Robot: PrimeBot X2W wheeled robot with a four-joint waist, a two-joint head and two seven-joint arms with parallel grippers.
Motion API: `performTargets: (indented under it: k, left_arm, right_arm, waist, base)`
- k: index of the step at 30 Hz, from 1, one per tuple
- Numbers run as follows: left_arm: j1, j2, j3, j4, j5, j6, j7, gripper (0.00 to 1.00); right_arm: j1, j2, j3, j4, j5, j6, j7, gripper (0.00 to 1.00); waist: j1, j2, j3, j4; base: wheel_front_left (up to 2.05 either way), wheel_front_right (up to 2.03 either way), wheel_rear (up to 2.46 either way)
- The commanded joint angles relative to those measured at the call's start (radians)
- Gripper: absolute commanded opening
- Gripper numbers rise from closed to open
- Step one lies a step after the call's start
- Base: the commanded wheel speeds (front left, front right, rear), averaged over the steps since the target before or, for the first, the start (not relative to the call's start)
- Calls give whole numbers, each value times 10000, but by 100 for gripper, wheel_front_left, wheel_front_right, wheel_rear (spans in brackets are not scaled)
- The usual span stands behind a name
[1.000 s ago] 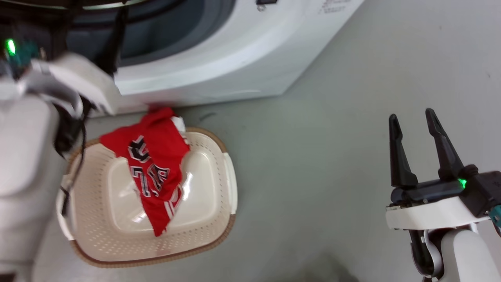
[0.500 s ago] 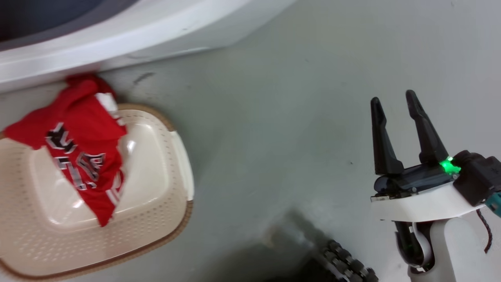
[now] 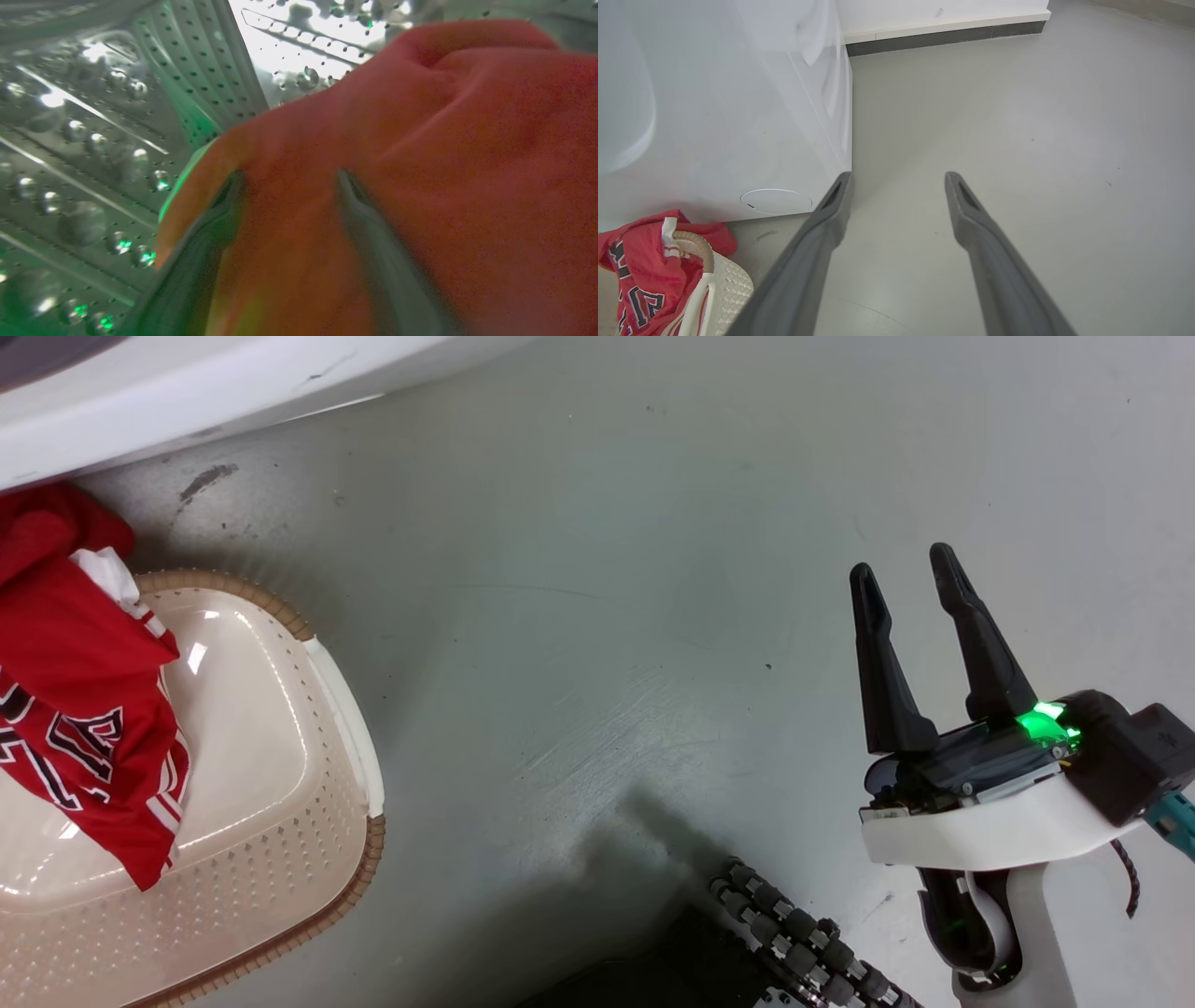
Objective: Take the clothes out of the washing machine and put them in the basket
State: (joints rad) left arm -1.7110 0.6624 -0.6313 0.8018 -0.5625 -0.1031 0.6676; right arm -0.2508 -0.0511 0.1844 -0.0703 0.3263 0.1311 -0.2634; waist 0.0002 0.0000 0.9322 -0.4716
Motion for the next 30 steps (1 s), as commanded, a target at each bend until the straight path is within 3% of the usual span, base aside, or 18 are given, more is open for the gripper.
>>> performTargets:
  k: [1,10,11,12,23,30]
  left_arm:
    - [-70,-15,-46,97,13,-19,69,100]
    - [-35,-298,-460,880,-74,-171,407,100]
    - [-35,-308,-546,931,-60,-210,474,94]
    - [-26,-310,-640,956,-80,-245,530,0]
    - [-418,92,-781,979,-395,-270,-542,0]
    - [283,163,-1460,662,-305,-272,-2848,0]
  right_arm:
    - [17,14,-3,-44,-24,-7,-20,100]
    - [170,13,-142,-72,91,-7,-20,100]
    - [164,13,-148,-68,99,-7,-20,100]
    - [151,13,-142,-71,101,-7,-20,100]
    - [-240,11,-52,-39,-23,-7,-20,100]
    - [-408,10,-556,84,-572,-7,-20,100]
  waist:
    - [-2,0,33,18]
    - [-2,0,175,87]
    - [-2,0,186,99]
    - [-2,0,195,107]
    - [-2,0,4,78]
    - [-2,0,-810,704]
  base:
    - [0,0,0]
    - [0,0,0]
    - [0,0,0]
    - [0,0,0]
    - [0,0,0]
    - [0,0,0]
